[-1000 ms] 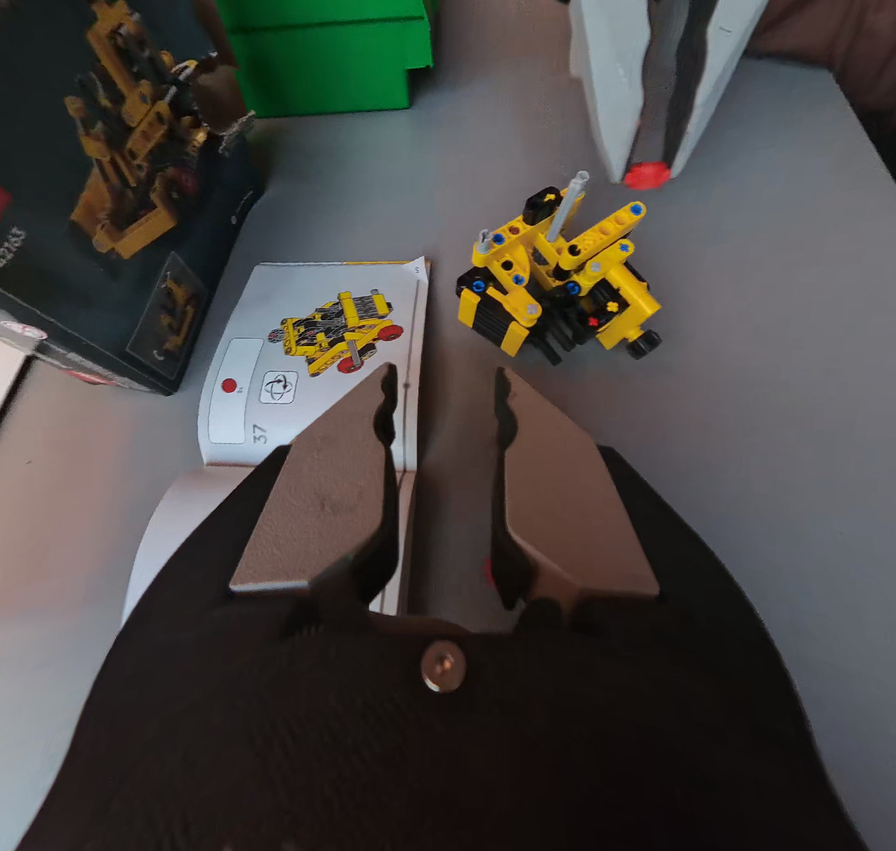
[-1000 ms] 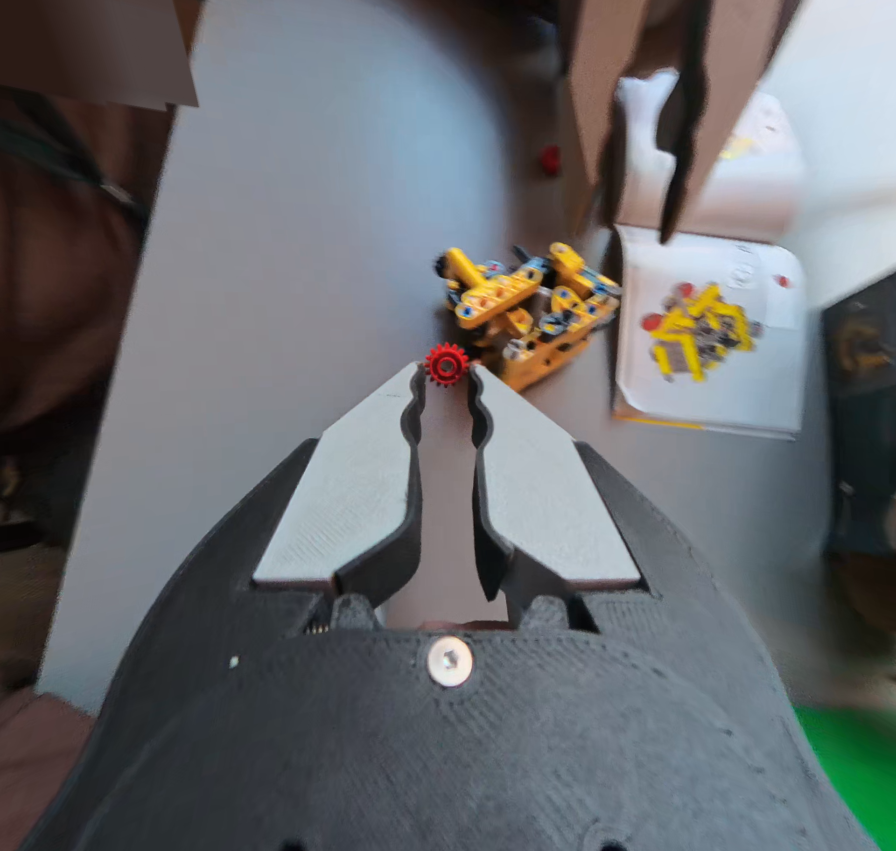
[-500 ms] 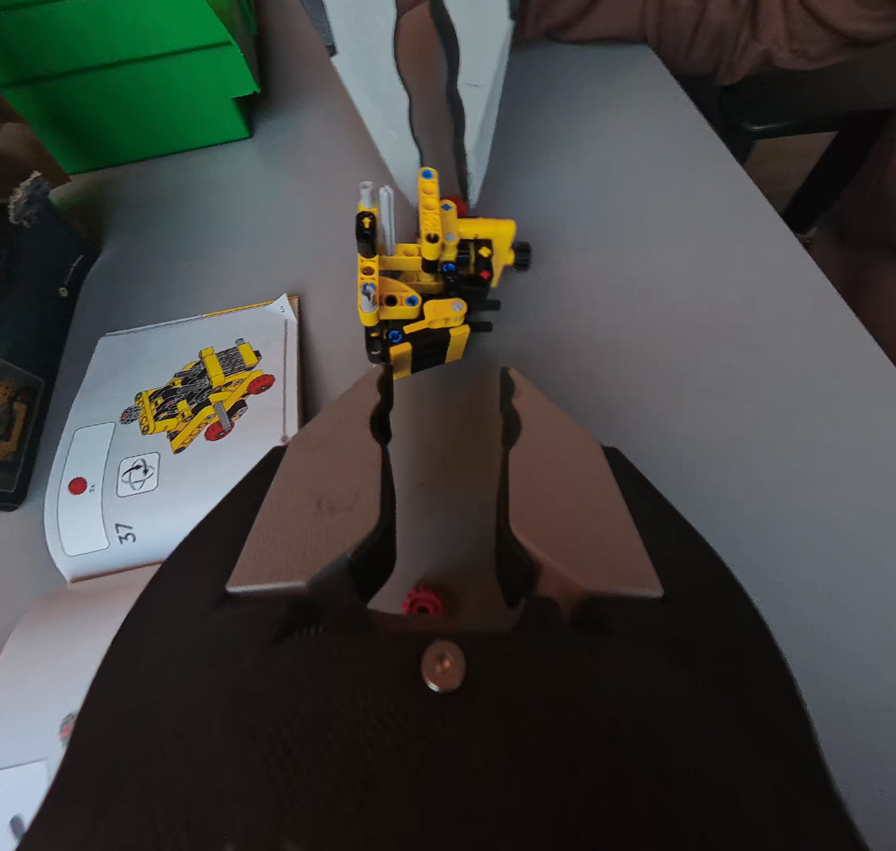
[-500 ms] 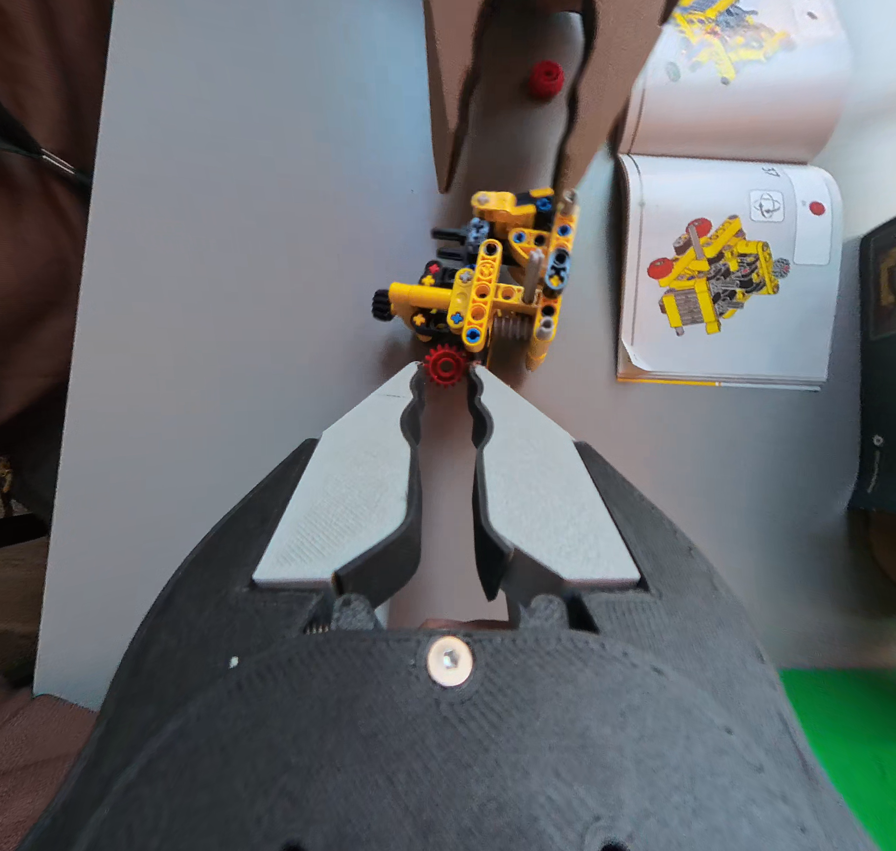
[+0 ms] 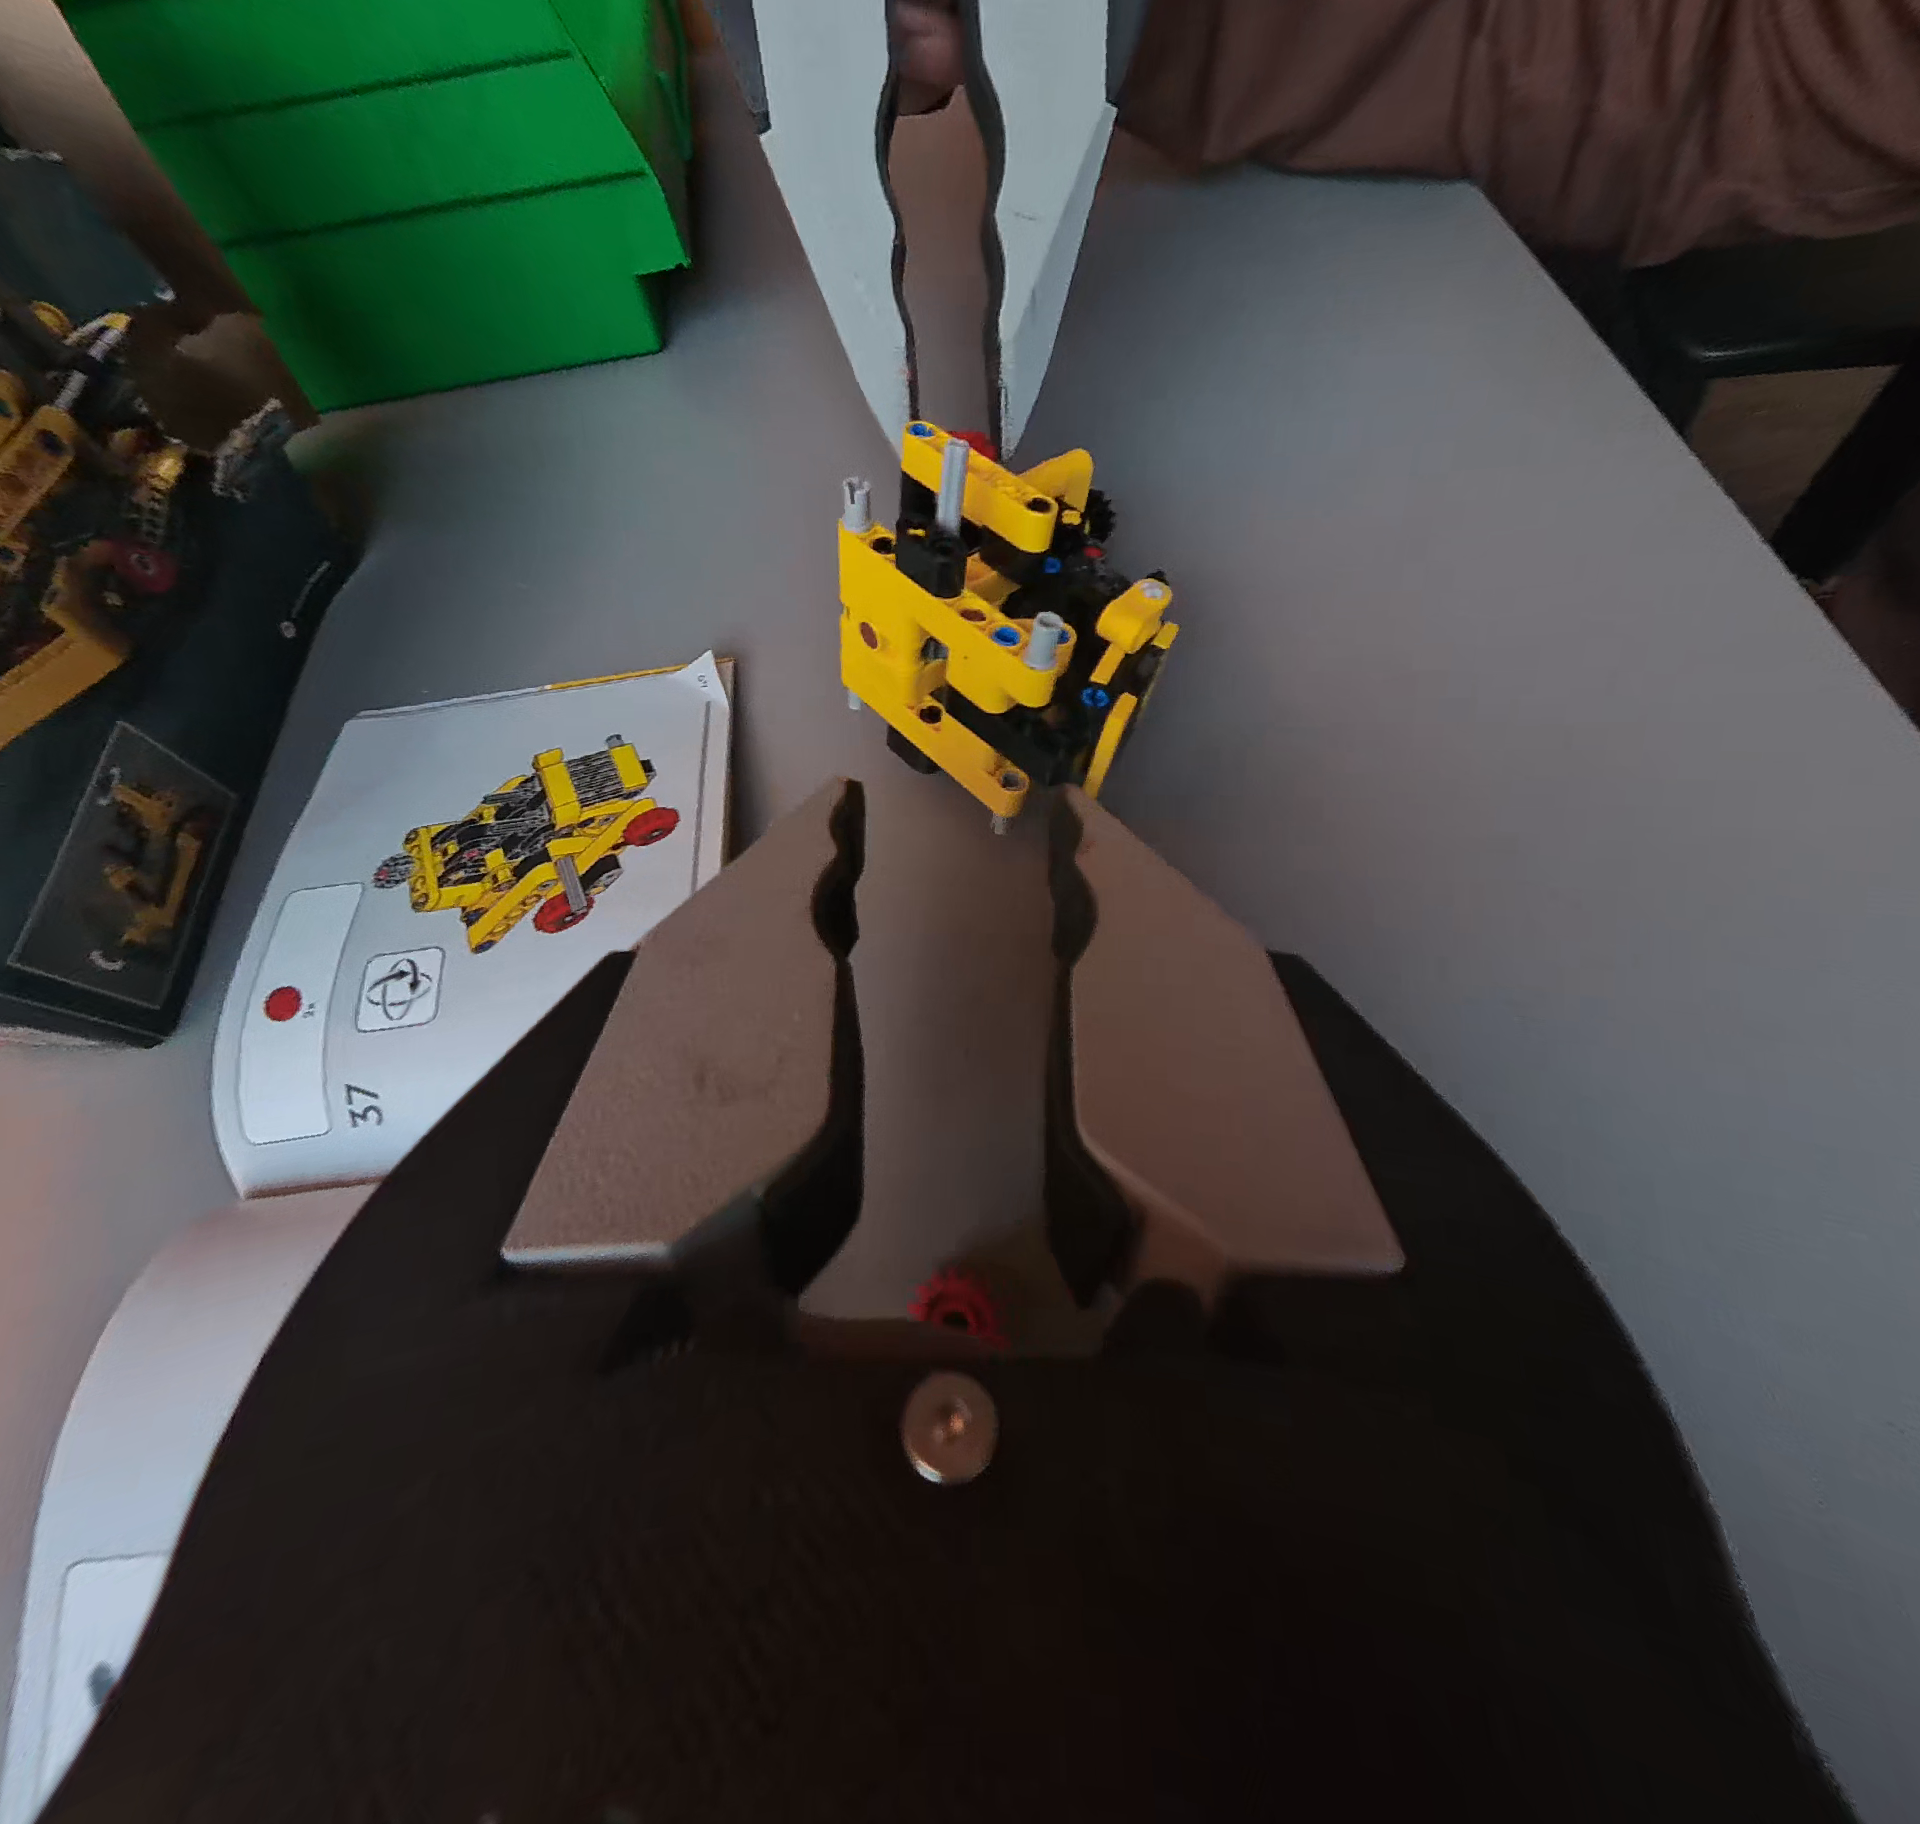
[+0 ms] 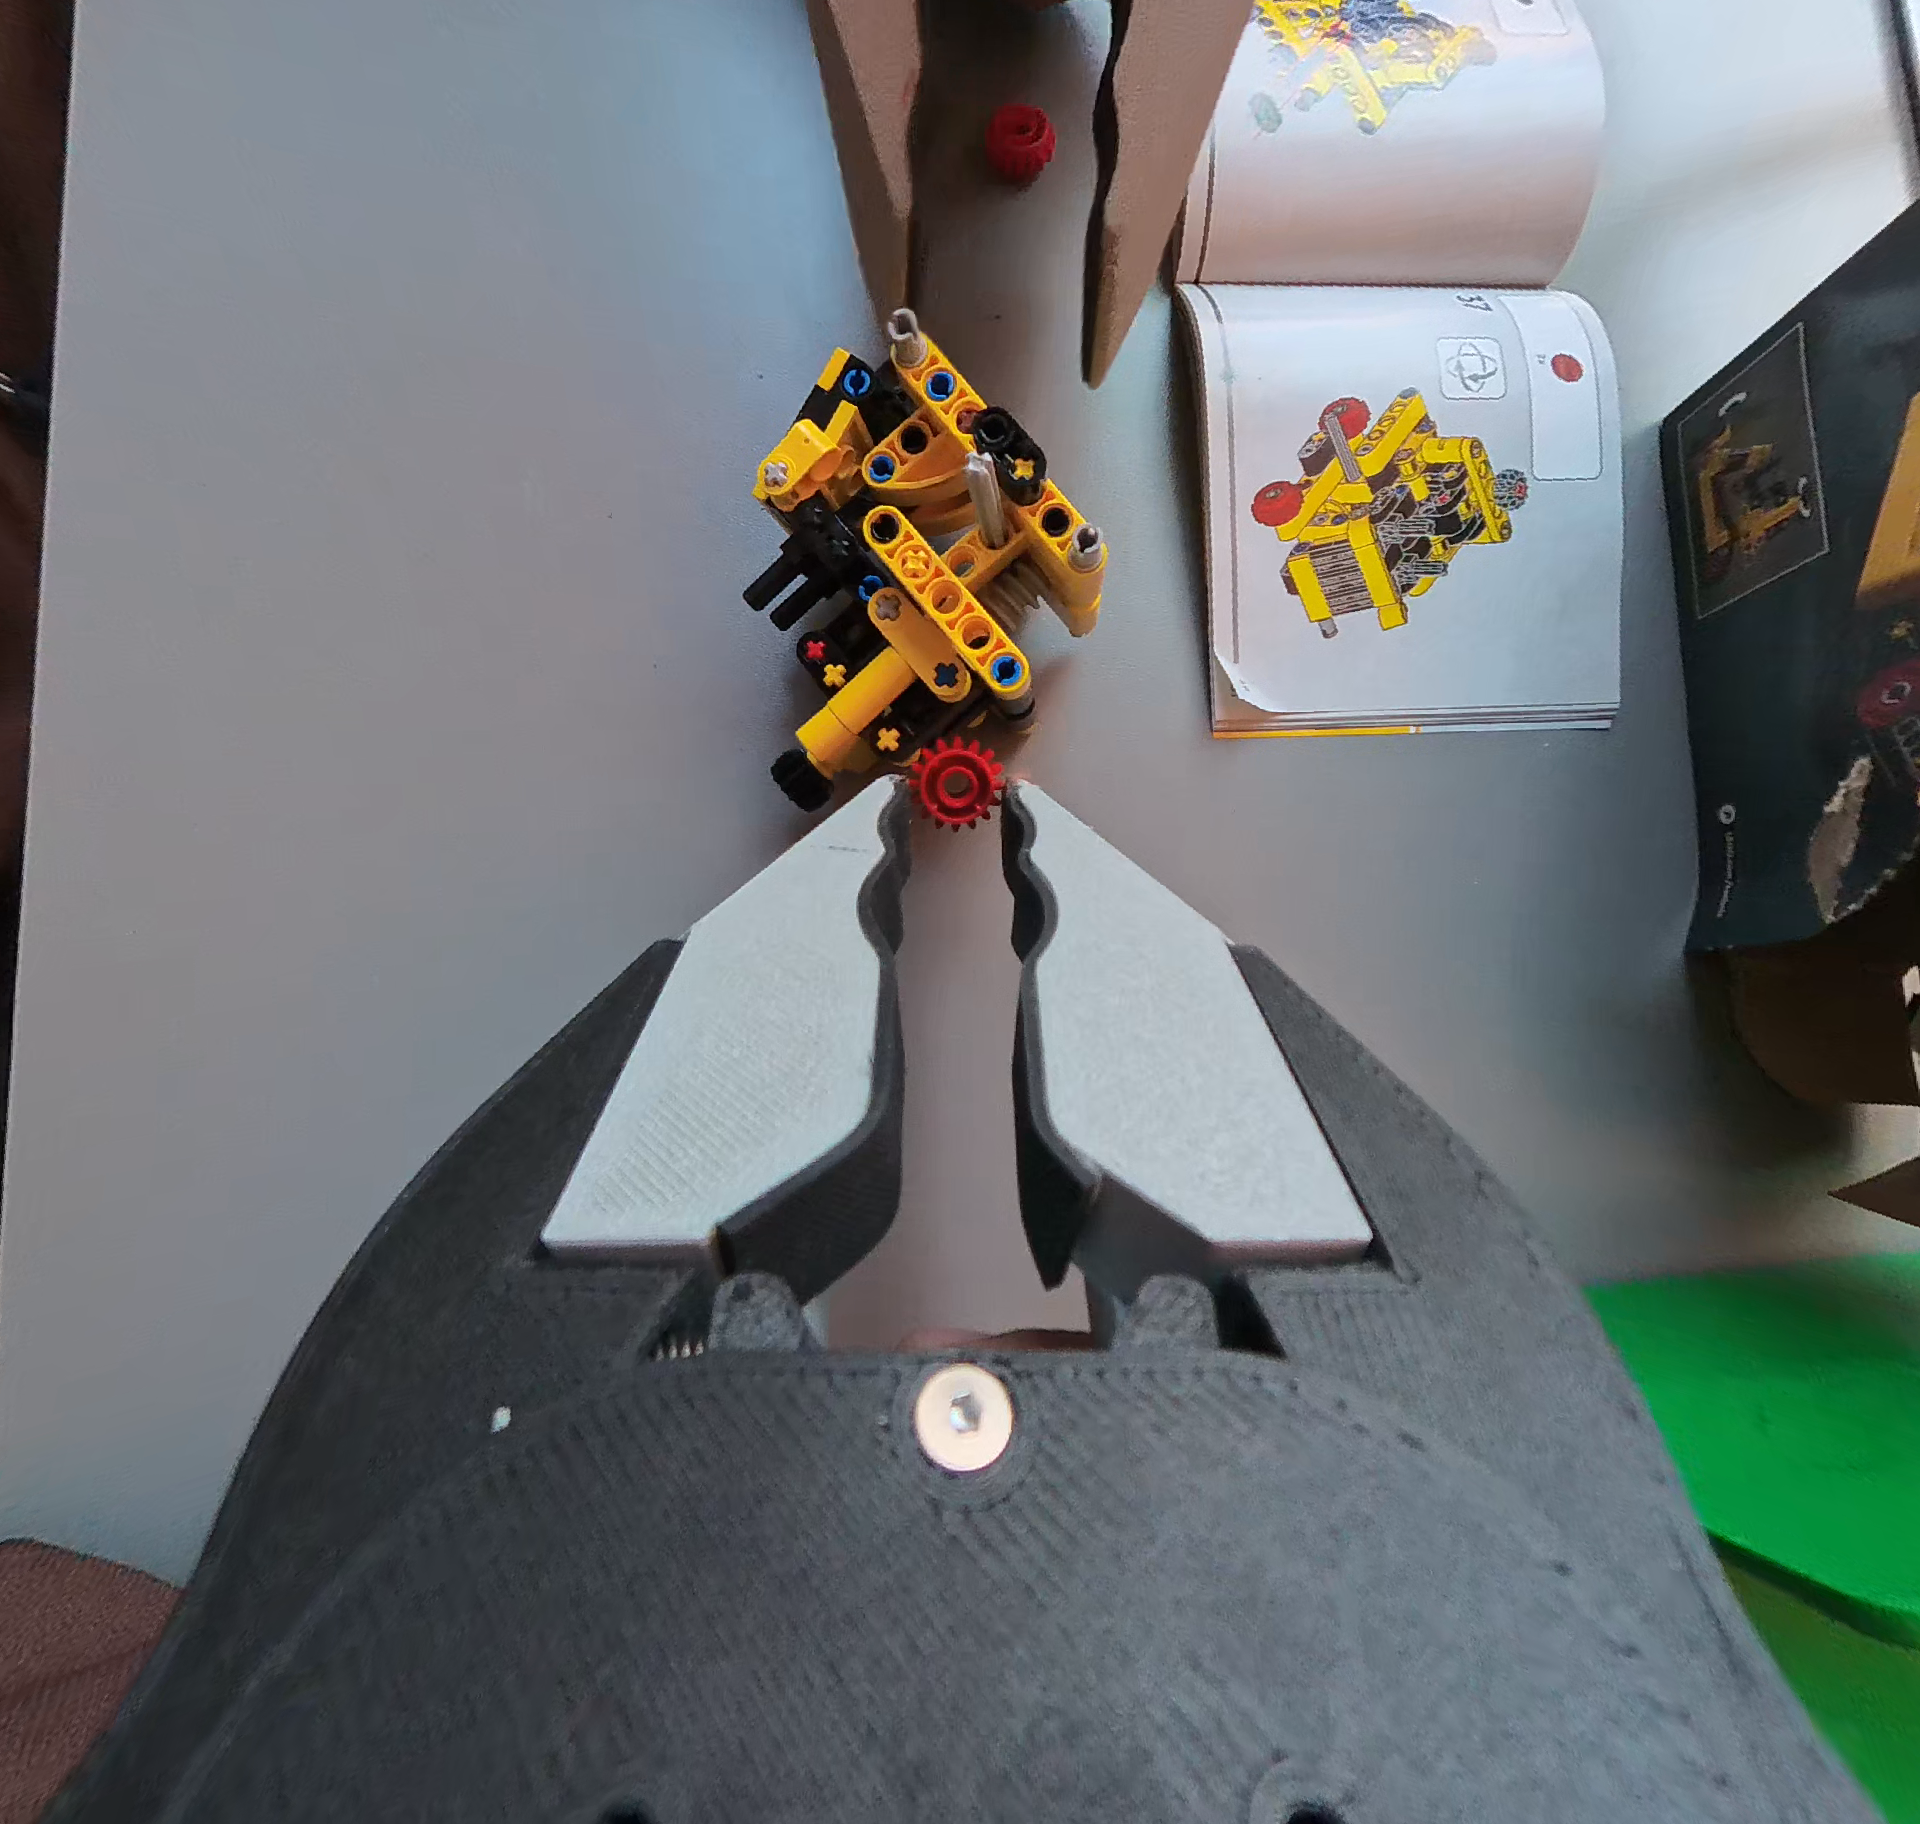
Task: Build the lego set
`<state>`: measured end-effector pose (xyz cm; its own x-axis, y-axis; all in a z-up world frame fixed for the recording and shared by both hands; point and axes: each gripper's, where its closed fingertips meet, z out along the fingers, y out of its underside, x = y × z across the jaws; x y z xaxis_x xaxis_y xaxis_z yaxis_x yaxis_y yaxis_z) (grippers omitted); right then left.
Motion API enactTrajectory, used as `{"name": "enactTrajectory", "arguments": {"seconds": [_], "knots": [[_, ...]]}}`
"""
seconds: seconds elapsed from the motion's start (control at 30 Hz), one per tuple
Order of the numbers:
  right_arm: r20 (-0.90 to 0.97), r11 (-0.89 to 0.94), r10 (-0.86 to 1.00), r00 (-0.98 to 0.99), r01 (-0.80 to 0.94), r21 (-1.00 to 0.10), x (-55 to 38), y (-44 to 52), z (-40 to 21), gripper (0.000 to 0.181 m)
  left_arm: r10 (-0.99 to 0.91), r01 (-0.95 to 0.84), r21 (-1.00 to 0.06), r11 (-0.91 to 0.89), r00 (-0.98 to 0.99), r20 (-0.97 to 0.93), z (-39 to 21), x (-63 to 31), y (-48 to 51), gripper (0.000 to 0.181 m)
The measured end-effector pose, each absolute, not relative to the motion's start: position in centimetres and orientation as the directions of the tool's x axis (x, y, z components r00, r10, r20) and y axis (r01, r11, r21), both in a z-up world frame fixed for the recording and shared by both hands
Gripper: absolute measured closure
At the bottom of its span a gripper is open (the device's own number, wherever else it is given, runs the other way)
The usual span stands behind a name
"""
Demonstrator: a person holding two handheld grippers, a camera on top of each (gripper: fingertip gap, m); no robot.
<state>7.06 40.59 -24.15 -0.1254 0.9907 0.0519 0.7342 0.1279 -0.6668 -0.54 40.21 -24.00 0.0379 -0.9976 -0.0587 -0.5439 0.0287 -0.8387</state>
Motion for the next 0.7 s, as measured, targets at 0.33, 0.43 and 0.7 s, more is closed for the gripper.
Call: {"name": "enactTrajectory", "arguments": {"seconds": [0.33,0.43,0.7], "knots": [[0.048,0.12,0.991,-0.124,0.683,-0.72,6.5,40.6,-23.1,0.168,-0.998,-0.513,-0.857,0.055,-0.013,-0.056,-23.7,-0.1,39.1,0.161],[0.04,0.106,0.993,-0.111,0.698,-0.708,6.3,40.9,-23.7,0.167,-0.997,-0.516,-0.854,0.071,-0.031,-0.064,-23.8,0.0,38.7,0.168],[0.035,0.091,0.995,-0.093,0.701,-0.708,6.5,41.4,-23.9,0.167,-0.879,-0.613,-0.659,-0.435,0.133,0.457,-26.2,-0.3,38.0,0.161]]}}
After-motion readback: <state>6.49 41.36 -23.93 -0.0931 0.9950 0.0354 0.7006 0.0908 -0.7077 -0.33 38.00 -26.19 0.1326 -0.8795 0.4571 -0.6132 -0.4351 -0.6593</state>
